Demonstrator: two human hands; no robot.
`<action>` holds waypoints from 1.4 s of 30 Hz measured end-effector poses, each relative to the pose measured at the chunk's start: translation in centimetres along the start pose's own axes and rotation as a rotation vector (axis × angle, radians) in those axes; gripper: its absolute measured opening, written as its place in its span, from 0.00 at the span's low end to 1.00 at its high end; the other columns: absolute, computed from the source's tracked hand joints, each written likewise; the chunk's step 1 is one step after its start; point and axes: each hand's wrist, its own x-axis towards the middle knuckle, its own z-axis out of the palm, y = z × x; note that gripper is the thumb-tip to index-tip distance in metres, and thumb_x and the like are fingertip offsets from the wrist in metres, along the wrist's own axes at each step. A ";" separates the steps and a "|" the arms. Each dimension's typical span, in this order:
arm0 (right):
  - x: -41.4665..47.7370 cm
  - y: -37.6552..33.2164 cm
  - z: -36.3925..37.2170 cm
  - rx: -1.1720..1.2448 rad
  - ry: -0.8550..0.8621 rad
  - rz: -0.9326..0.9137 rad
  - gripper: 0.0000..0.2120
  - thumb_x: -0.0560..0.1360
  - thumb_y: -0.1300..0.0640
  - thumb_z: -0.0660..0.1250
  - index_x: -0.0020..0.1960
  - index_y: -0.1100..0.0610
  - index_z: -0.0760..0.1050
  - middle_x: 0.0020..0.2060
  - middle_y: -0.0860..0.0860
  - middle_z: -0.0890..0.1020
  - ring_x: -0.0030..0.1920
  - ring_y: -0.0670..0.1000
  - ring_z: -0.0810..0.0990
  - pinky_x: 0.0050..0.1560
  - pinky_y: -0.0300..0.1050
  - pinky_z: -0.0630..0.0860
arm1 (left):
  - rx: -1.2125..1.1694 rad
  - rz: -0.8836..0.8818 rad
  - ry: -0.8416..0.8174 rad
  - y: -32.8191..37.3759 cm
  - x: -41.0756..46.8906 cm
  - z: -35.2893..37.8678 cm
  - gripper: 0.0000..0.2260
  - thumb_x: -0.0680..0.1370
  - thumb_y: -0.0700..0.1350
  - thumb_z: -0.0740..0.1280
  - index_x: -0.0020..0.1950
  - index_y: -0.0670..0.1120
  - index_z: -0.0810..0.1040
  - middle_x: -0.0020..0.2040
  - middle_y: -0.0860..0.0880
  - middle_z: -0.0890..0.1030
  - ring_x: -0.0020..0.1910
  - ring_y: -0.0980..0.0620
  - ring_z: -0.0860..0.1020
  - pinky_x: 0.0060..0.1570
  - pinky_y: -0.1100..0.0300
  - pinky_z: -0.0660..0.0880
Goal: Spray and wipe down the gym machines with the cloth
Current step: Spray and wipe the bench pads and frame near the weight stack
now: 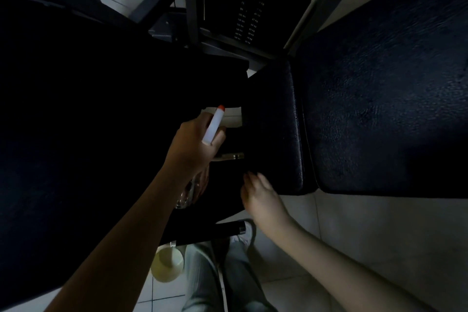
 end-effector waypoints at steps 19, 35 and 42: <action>-5.6 4.1 -9.3 0.022 0.267 0.168 0.14 0.52 0.73 0.76 0.37 0.65 0.81 0.45 0.61 0.84 0.49 0.59 0.83 0.53 0.56 0.77 | -0.136 -0.202 -0.065 4.4 -4.9 -3.2 0.24 0.73 0.52 0.64 0.66 0.42 0.70 0.51 0.49 0.75 0.46 0.47 0.78 0.45 0.47 0.79; -13.7 16.8 -27.9 0.023 0.780 0.477 0.20 0.65 0.68 0.60 0.56 0.67 0.77 0.60 0.62 0.77 0.62 0.59 0.69 0.62 0.53 0.62 | -0.361 0.059 -0.266 19.4 -2.6 -3.2 0.04 0.74 0.49 0.64 0.47 0.54 0.73 0.38 0.57 0.77 0.36 0.57 0.76 0.36 0.63 0.71; -16.6 20.8 -30.8 0.111 0.838 0.544 0.21 0.67 0.61 0.56 0.55 0.65 0.79 0.58 0.59 0.79 0.61 0.55 0.70 0.61 0.58 0.68 | -0.312 0.190 -0.448 26.4 -1.3 -2.5 0.06 0.77 0.50 0.64 0.43 0.50 0.71 0.36 0.52 0.75 0.33 0.54 0.74 0.35 0.56 0.72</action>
